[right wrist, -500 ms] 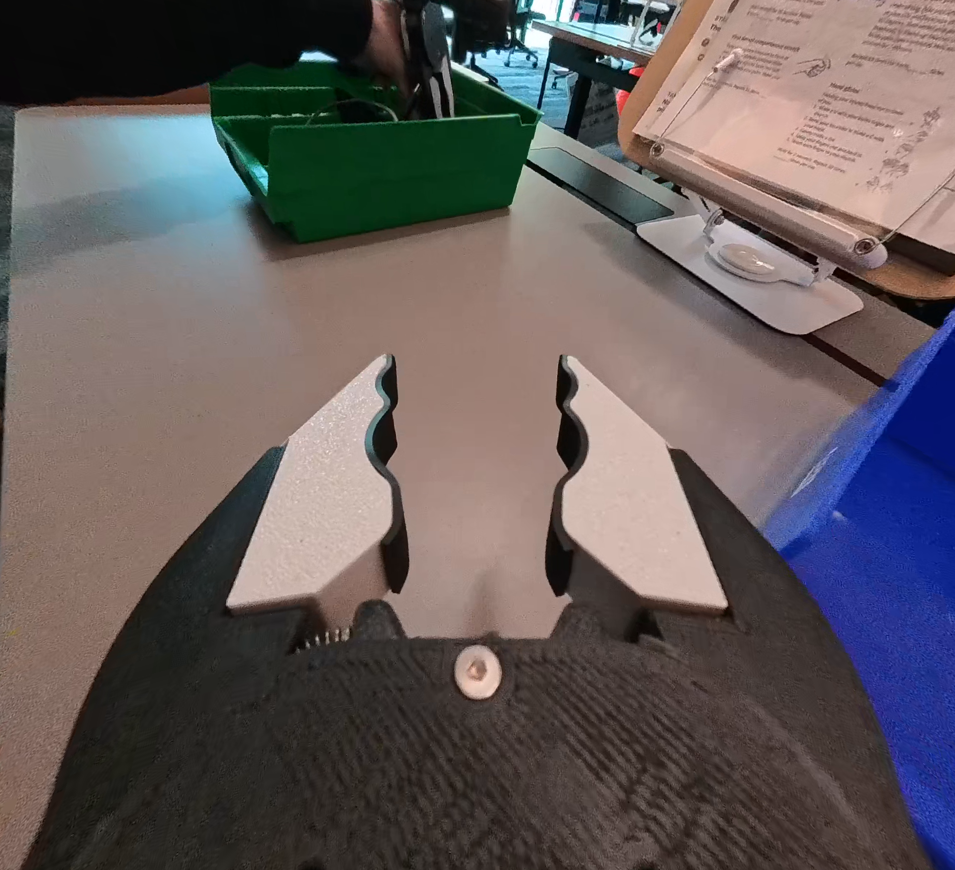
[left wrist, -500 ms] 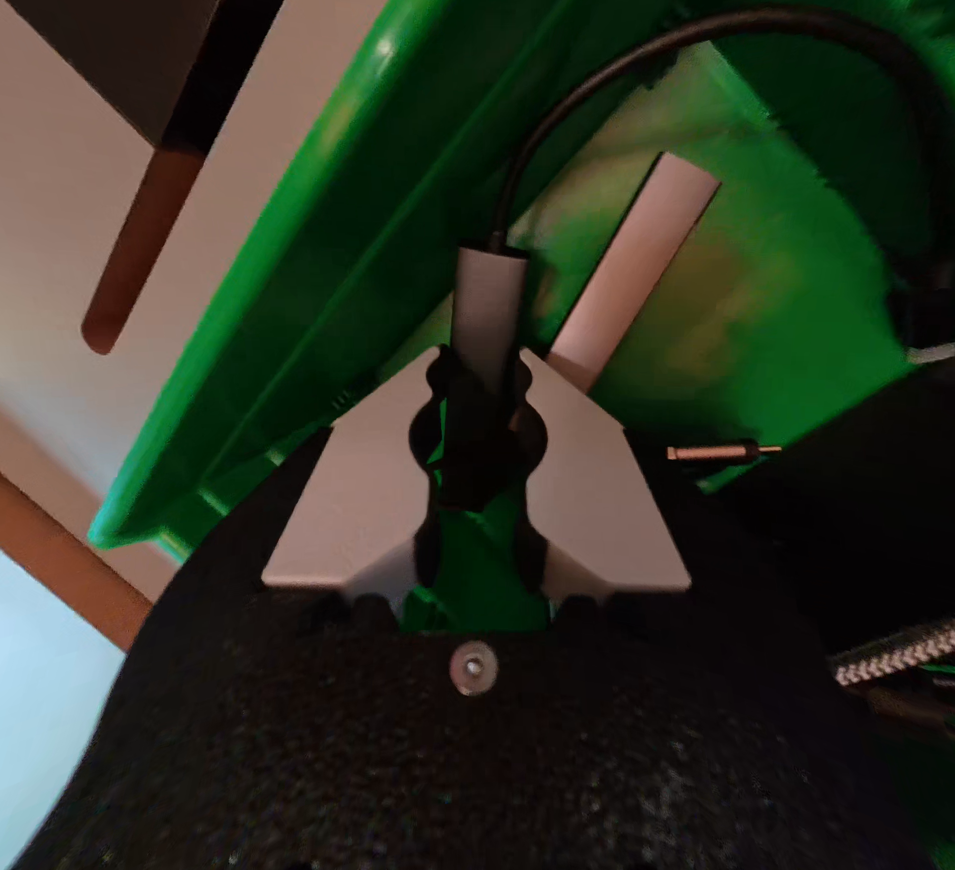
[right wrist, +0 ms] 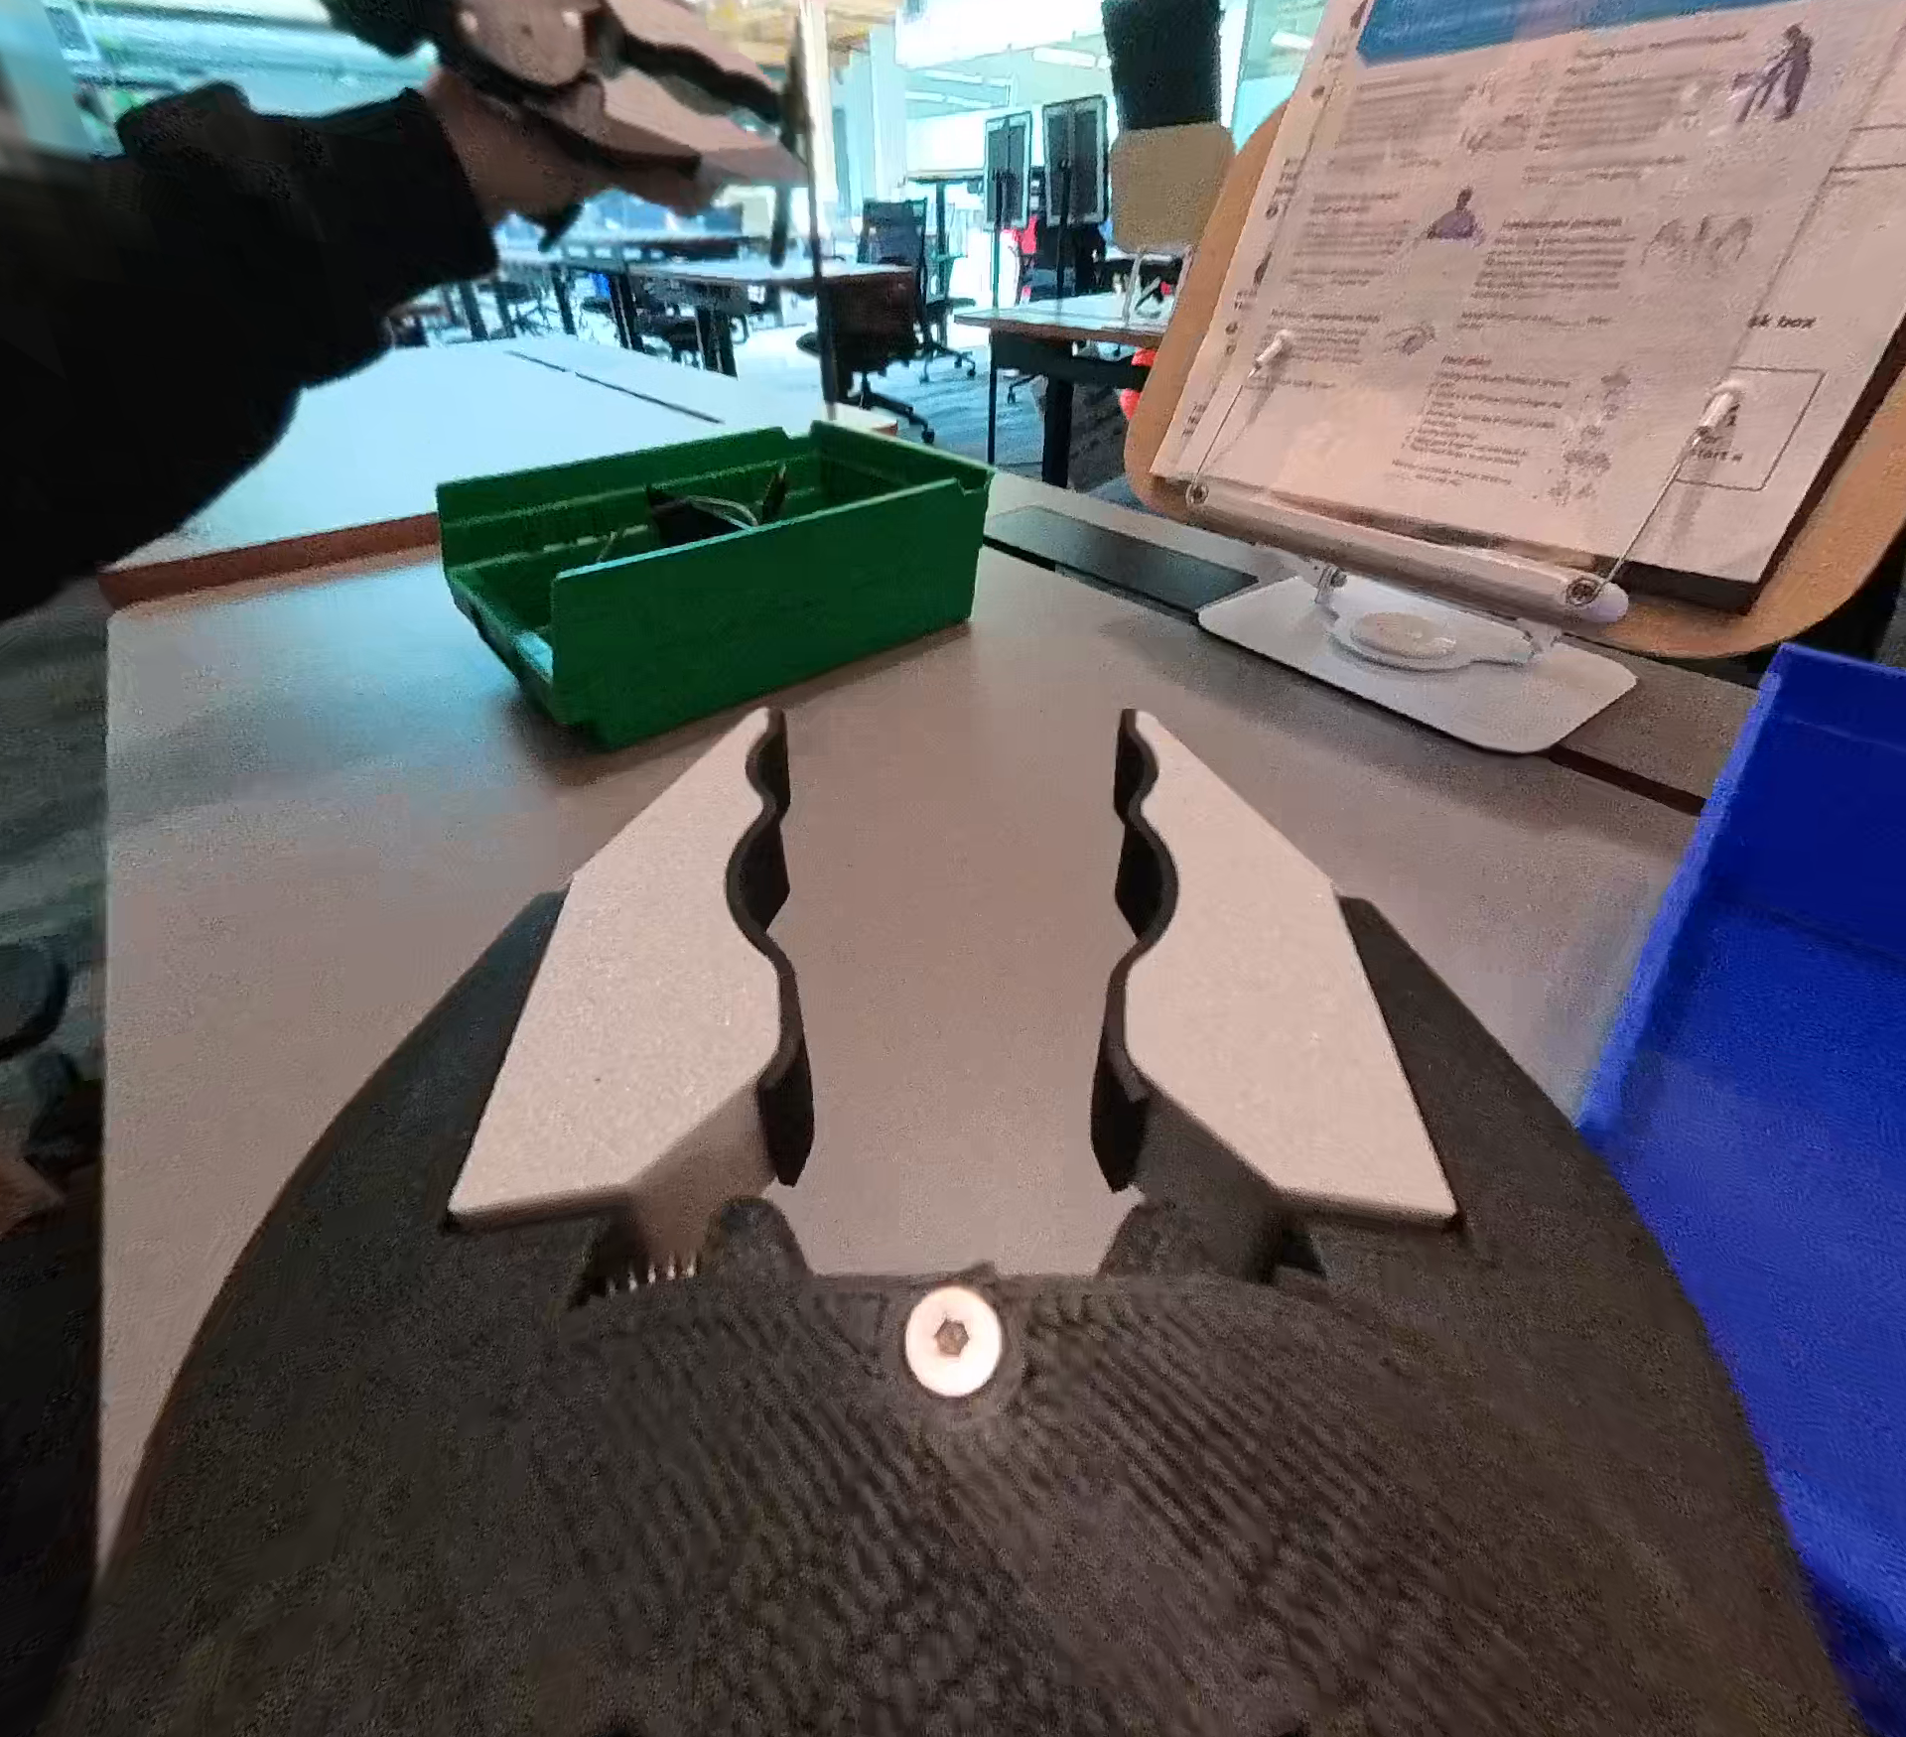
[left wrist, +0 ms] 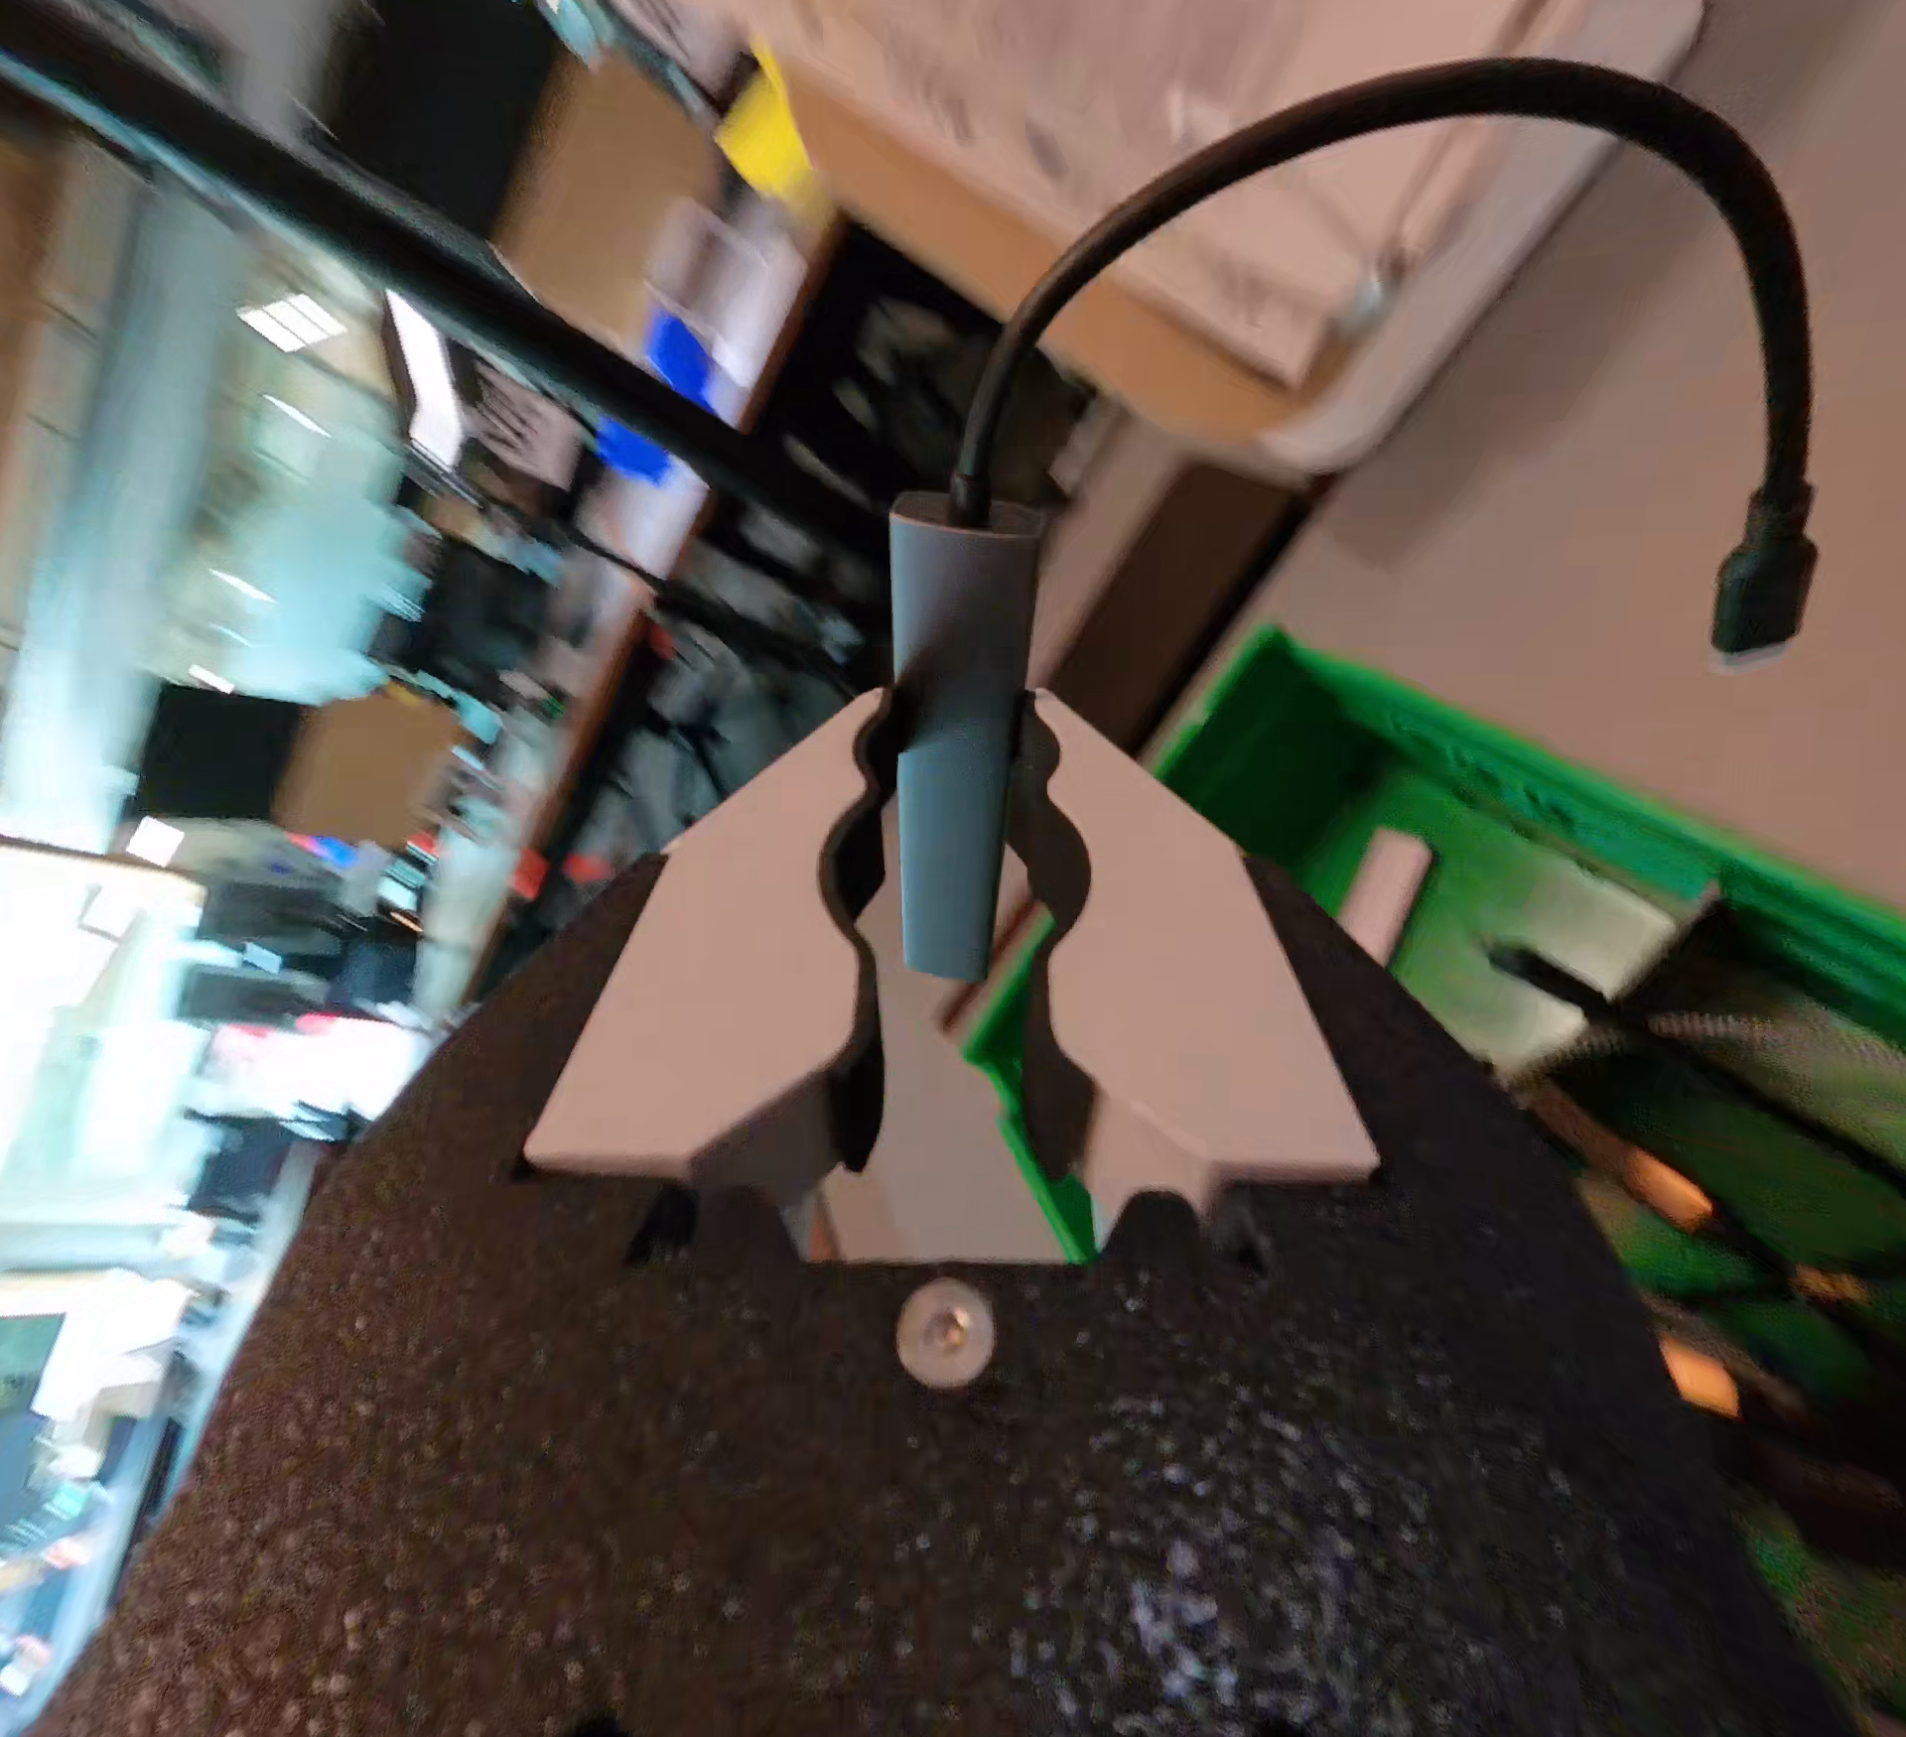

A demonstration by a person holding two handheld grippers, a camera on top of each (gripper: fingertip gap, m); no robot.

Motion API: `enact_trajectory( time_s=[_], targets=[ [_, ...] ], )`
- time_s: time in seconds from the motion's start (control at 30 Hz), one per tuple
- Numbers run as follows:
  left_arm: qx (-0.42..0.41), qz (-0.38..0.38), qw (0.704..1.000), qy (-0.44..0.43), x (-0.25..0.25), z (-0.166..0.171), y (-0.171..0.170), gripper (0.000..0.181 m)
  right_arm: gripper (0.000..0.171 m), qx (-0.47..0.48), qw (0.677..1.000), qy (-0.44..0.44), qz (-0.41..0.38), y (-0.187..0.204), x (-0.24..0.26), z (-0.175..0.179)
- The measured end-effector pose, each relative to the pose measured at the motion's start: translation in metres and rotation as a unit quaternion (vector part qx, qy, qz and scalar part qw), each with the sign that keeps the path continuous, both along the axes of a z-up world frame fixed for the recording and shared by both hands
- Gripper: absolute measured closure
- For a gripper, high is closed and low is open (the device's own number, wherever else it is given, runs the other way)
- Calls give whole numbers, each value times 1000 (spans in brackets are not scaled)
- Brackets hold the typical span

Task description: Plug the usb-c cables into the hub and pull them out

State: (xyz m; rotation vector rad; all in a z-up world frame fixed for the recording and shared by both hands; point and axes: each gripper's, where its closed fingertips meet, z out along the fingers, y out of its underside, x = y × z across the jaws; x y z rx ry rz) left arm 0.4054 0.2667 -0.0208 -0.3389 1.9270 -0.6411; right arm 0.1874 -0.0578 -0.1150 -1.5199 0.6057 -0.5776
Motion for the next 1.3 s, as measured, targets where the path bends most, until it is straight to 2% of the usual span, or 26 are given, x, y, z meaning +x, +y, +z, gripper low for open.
enact_trajectory(
  time_s=[0.03, 0.13, 0.2, 0.3, 0.4, 0.53, 0.63, 0.7, 0.77, 0.87, 0.9, 0.97, 1.0, 1.07, 1.1, 1.13, 1.2, 1.27, 1.3],
  targets=[
    [6, -20, 998, -54, -13, 21, -12, 161, 107, 15, 1000, -6, -2, 1, -2, 9],
    [77, -71, 974, -203, -65, 60, -58, 161, 104, 69, 997, -20, 7, 6, -14, 36],
    [145, -86, 938, -303, -104, 69, -92, 161, 101, 112, 993, -23, 19, 12, -24, 54],
    [216, -107, 875, -421, -159, 55, -141, 161, 99, 163, 985, -24, 61, 29, -44, 76],
    [233, -131, 834, -483, -197, 24, -181, 162, 100, 154, 985, -33, 75, 48, -55, 80],
    [213, -154, 839, -477, -220, -19, -216, 161, 104, 61, 993, -101, 23, 69, -51, 65],
    [186, -171, 850, -461, -232, -39, -235, 161, 123, -7, 991, -137, 2, 78, -45, 48],
    [167, -178, 859, -450, -237, -44, -242, 161, 134, -63, 987, -147, 24, 87, -47, 32],
    [160, -184, 862, -445, -240, -47, -248, 162, 161, -80, 981, -177, -3, 86, -44, 32],
    [144, -191, 865, -440, -239, -48, -249, 161, 164, -99, 974, -203, -36, 77, -38, 36],
    [128, -201, 873, -425, -239, -49, -250, 161, 164, -118, 966, -224, -48, 75, -37, 37],
    [54, -223, 902, -365, -239, -50, -248, 157, 164, -168, 932, -295, -126, 56, -30, 46],
    [-6, -232, 921, -311, -238, -51, -245, 144, 164, -188, 916, -320, -152, 47, -28, 50],
    [-160, -249, 942, -157, -236, -56, -238, 135, 165, -222, 885, -367, -182, 36, -28, 55],
    [-244, -259, 933, -55, -238, -62, -238, 129, 164, -239, 866, -393, -196, 32, -29, 57],
    [-326, -266, 906, 49, -241, -65, -238, 123, 164, -254, 853, -412, -197, 34, -31, 55],
    [-455, -288, 807, 241, -250, -64, -242, 110, 164, -265, 836, -446, -179, 46, -39, 50],
    [-529, -303, 703, 367, -253, -60, -241, 97, 164, -264, 830, -470, -145, 63, -49, 43],
    [-547, -309, 664, 405, -253, -60, -240, 99, 164, -265, 828, -478, -125, 73, -54, 39]
  ],
)
